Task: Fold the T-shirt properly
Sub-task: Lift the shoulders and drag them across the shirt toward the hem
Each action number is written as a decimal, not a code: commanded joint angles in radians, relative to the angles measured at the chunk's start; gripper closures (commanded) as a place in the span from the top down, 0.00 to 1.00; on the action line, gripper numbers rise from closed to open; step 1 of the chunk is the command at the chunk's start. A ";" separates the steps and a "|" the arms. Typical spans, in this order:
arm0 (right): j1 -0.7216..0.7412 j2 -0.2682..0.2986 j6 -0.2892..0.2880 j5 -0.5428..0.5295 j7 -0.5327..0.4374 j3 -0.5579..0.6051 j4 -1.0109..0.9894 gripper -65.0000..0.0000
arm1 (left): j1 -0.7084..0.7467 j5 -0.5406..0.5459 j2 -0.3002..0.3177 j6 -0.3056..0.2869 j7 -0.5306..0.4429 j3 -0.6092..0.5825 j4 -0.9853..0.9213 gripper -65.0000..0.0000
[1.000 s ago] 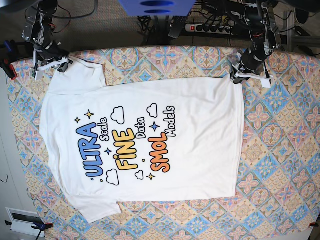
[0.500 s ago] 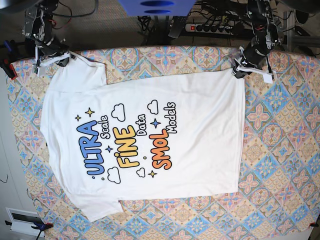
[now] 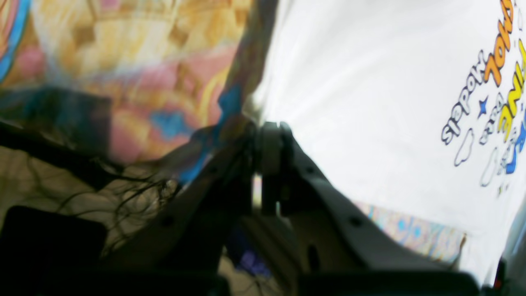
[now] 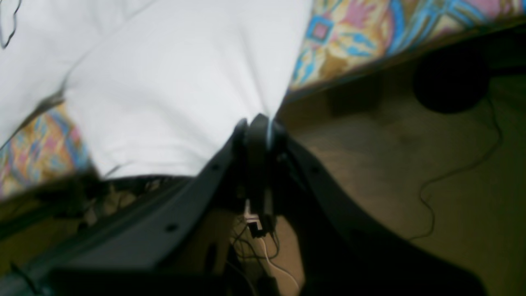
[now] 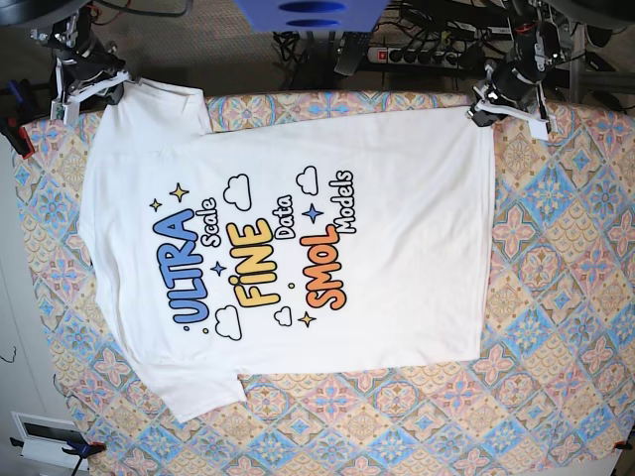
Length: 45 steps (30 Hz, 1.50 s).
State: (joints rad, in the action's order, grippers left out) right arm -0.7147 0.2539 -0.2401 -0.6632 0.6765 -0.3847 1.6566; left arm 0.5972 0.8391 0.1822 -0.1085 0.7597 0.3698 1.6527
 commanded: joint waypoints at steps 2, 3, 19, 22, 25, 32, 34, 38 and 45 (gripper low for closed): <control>-0.027 -0.003 -0.026 -0.008 -0.018 -0.047 0.017 0.00 | 0.034 0.009 0.009 -0.007 -0.013 0.005 0.057 0.00; -0.039 -0.012 -0.034 -0.005 -0.018 -0.058 0.017 0.00 | 0.048 0.010 0.009 -0.007 -0.013 0.005 0.068 0.00; -0.164 -0.021 -0.118 -0.008 -0.018 -0.116 0.139 0.00 | 0.143 0.012 0.009 -0.007 -0.013 0.007 0.085 0.00; -0.161 -0.021 -0.118 -0.008 -0.016 -0.116 0.161 0.00 | 0.123 0.012 0.009 -0.007 -0.015 0.008 0.088 0.00; -0.156 -0.021 -0.118 -0.008 -0.016 -0.118 0.165 0.00 | 0.096 0.012 0.009 -0.007 -0.015 0.021 0.111 0.00; -0.016 -0.021 -0.118 -0.010 0.002 -0.116 0.172 0.00 | -0.029 0.012 0.003 -0.006 -0.007 0.034 0.129 0.00; 0.043 -0.021 -0.118 -0.008 0.062 -0.118 0.172 0.00 | -0.058 0.010 0.003 -0.006 -0.007 0.031 0.128 0.00; 0.197 -0.021 -0.118 -0.003 0.137 -0.118 0.165 0.00 | -0.127 0.004 0.001 -0.006 -0.006 0.027 0.125 0.00; 0.375 -0.020 -0.118 -0.003 0.200 -0.116 0.124 0.00 | -0.251 0.001 0.007 -0.006 -0.006 0.027 -0.007 0.00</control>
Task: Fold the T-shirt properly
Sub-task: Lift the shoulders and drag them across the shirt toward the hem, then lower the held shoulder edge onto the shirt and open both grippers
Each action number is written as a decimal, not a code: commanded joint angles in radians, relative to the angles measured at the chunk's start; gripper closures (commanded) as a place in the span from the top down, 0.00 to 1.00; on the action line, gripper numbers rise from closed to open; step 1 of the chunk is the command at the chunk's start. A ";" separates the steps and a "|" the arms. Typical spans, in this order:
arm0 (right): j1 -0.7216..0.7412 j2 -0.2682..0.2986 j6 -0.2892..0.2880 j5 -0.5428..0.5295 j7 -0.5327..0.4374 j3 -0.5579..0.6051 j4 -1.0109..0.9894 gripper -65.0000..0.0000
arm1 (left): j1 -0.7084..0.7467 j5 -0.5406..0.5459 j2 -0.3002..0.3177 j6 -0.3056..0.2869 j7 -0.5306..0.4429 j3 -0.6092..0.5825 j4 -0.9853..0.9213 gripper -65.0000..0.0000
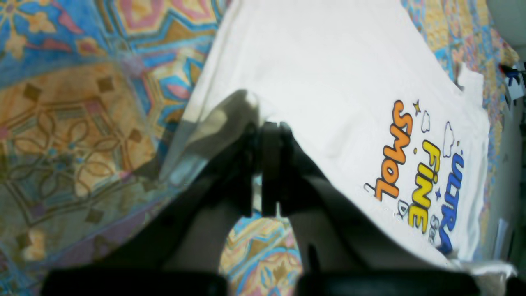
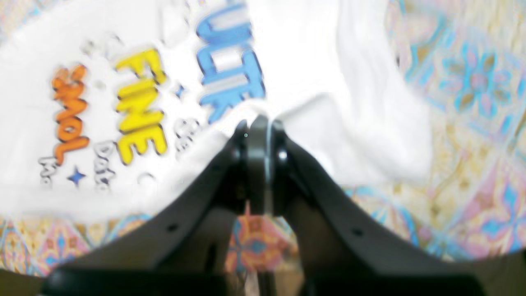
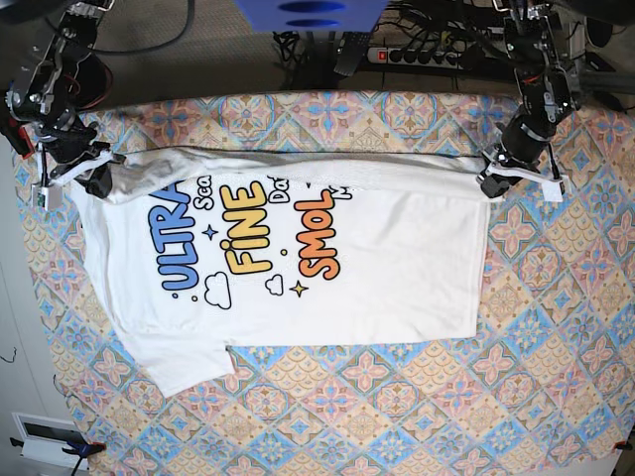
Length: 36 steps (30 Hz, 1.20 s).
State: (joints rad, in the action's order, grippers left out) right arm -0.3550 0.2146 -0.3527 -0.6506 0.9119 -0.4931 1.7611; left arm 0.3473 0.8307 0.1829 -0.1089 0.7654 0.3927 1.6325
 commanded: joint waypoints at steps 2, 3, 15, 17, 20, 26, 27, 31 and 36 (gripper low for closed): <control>0.055 0.019 -0.006 -0.016 -0.029 -0.006 -0.010 0.00 | -0.037 0.009 0.007 -0.005 -0.011 0.004 -0.031 0.00; 0.076 0.019 -0.006 -0.016 -0.029 -0.005 -0.028 0.00 | -0.057 0.009 0.007 -0.005 -0.011 0.004 -0.053 0.00; 0.291 0.019 -0.007 -0.016 -0.029 0.000 -0.287 0.00 | -0.222 -0.003 0.008 -0.005 -0.011 -0.039 -0.202 0.00; 0.313 0.019 -0.007 -0.016 -0.029 0.000 -0.315 0.00 | -0.225 -0.023 0.008 -0.005 -0.011 -0.039 -0.202 0.00; 0.354 0.019 -0.007 -0.015 -0.032 0.018 -0.363 0.00 | -0.244 -0.054 0.008 -0.005 -0.011 -0.039 -0.205 0.00; 0.423 0.022 -0.007 -0.013 -0.041 0.078 -0.442 0.00 | -0.245 -0.090 0.004 -0.005 -0.021 -0.039 -0.206 0.00; 0.431 0.022 -0.007 -0.013 -0.041 0.078 -0.455 0.00 | -0.245 -0.095 0.002 -0.005 -0.021 -0.039 -0.206 0.00; 0.463 0.022 -0.007 -0.013 -0.043 0.078 -0.498 0.01 | -0.250 -0.096 0.002 -0.005 -0.021 -0.036 -0.206 0.00; 0.457 0.024 -0.007 -0.013 -0.043 0.069 -0.505 0.13 | -0.262 -0.092 0.002 -0.004 -0.013 -0.038 -0.206 0.11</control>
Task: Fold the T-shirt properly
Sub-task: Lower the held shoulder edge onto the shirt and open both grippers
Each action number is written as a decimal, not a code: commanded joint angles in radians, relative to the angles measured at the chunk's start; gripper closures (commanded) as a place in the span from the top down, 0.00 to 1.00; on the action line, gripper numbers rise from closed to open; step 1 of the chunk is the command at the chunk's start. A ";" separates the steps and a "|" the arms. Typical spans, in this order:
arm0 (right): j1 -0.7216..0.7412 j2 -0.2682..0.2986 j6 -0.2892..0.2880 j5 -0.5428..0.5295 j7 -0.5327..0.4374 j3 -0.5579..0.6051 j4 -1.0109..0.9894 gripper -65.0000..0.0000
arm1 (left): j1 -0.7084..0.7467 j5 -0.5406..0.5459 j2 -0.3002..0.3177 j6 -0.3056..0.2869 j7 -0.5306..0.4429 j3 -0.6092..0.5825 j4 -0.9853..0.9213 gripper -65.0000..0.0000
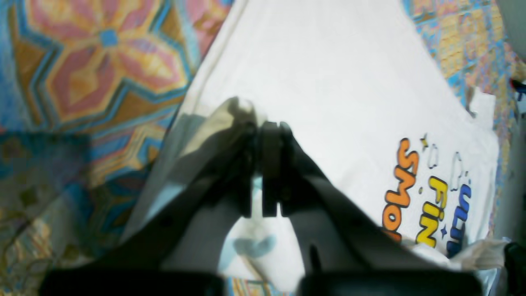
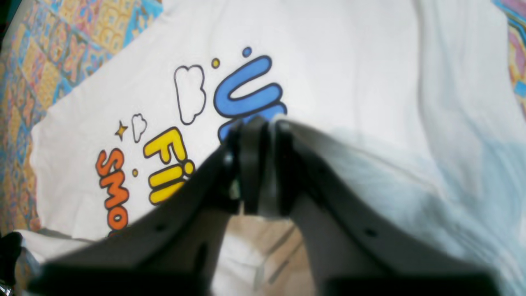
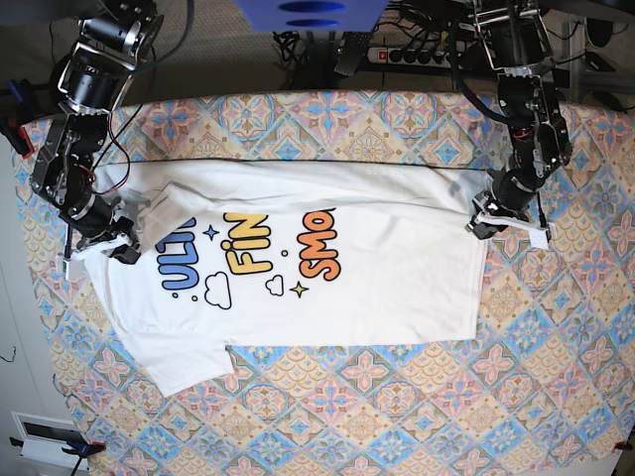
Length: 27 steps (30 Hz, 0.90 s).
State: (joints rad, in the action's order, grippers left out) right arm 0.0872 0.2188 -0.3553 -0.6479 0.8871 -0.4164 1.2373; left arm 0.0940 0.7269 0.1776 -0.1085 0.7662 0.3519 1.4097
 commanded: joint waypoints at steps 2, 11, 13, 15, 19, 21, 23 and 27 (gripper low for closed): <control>-0.002 0.021 -0.004 -0.014 -0.018 -0.009 0.026 0.21 | -0.006 0.016 0.007 -0.001 -0.012 0.006 0.016 0.25; -0.155 0.054 -0.004 -0.019 -0.007 -0.057 0.184 0.39 | 0.131 0.132 0.013 -0.001 -0.012 0.052 0.024 0.44; -0.205 0.054 -0.004 -0.023 -0.006 -0.091 0.223 0.39 | 0.171 0.171 0.015 -0.001 -0.012 0.063 0.024 0.43; -0.252 0.054 -0.004 -0.023 -0.006 -0.115 0.250 0.39 | 0.211 0.201 0.026 -0.001 -0.012 0.063 0.024 0.41; -0.309 0.054 -0.004 -0.023 -0.006 -0.149 0.253 0.39 | 0.227 0.208 0.029 -0.001 -0.012 0.063 0.024 0.41; -0.330 0.054 -0.004 -0.023 -0.006 -0.158 0.253 0.39 | 0.230 0.210 0.027 -0.001 -0.011 0.063 0.024 0.41; -0.346 0.054 -0.004 -0.023 -0.006 -0.157 0.253 0.39 | 0.230 0.210 0.026 -0.001 0.017 0.063 0.024 0.41; -0.360 0.054 -0.004 -0.023 -0.006 -0.157 0.255 0.39 | 0.234 0.251 0.026 -0.001 0.103 0.066 0.024 0.41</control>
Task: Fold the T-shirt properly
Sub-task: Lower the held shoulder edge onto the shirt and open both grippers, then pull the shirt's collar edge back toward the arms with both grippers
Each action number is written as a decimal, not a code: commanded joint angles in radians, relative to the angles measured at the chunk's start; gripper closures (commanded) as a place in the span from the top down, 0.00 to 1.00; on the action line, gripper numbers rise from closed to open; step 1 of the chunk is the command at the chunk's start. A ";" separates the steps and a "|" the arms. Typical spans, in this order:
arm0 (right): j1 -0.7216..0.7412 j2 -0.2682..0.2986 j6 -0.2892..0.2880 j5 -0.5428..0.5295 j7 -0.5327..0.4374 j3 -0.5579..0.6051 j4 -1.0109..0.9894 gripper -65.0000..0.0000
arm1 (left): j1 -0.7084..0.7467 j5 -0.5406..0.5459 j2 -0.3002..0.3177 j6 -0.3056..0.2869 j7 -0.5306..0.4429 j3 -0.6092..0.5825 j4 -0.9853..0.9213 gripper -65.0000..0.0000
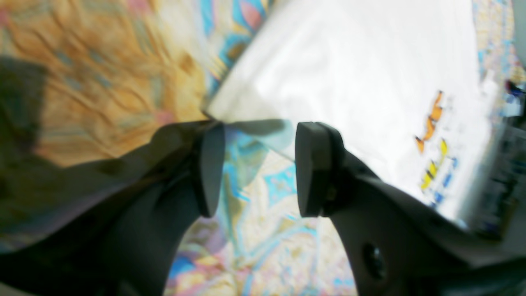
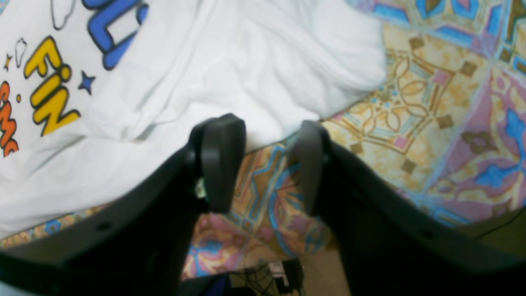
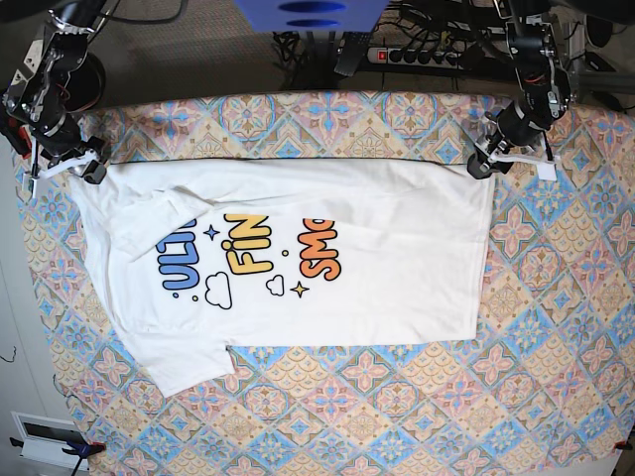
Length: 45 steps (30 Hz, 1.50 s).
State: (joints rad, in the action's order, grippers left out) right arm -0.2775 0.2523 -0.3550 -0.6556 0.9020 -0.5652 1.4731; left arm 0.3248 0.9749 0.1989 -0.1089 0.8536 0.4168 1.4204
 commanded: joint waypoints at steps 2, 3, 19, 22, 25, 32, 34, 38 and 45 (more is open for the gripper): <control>-0.001 0.020 -0.005 -0.016 -0.021 -0.008 0.019 0.39 | 0.023 0.059 0.004 -0.001 0.014 0.001 0.013 0.41; -0.001 0.020 -0.005 -0.016 -0.021 -0.008 0.019 0.39 | 0.032 0.086 0.004 -0.001 0.014 0.001 0.013 0.41; 0.001 0.018 -0.005 -0.011 -0.021 -0.002 0.013 0.39 | -0.122 -0.007 -0.046 0.001 0.010 0.001 -0.080 0.41; 0.005 0.018 -0.005 -0.011 -0.021 -0.002 0.010 0.39 | -0.134 -0.021 -0.068 0.001 0.014 0.001 -0.086 0.31; 0.005 0.018 -0.005 -0.011 -0.021 -0.002 0.002 0.39 | -0.135 -0.023 -0.072 0.001 0.014 0.001 -0.086 0.07; 0.042 0.020 -0.005 -0.013 -0.021 -0.008 -0.168 0.46 | -0.131 -0.021 -0.066 0.001 0.011 0.001 -0.086 0.00; 0.088 0.020 -0.005 -0.011 -0.021 -0.008 -0.202 0.47 | -0.129 -0.021 -0.065 0.001 0.011 0.001 -0.086 0.00; 0.111 0.020 -0.005 -0.010 -0.030 -0.008 -0.268 0.47 | -0.129 -0.021 -0.065 0.001 0.011 0.001 -0.086 0.00; 0.149 0.020 -0.005 -0.010 -0.033 -0.008 -0.355 0.47 | -0.118 -0.021 -0.065 -0.001 0.011 0.001 -0.086 0.00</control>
State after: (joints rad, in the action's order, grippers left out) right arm -0.1368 0.2642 -0.3828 -0.6979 0.8597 -0.5739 1.1156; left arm 0.2111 0.9497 0.1280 -0.1093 0.8631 0.4160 1.3235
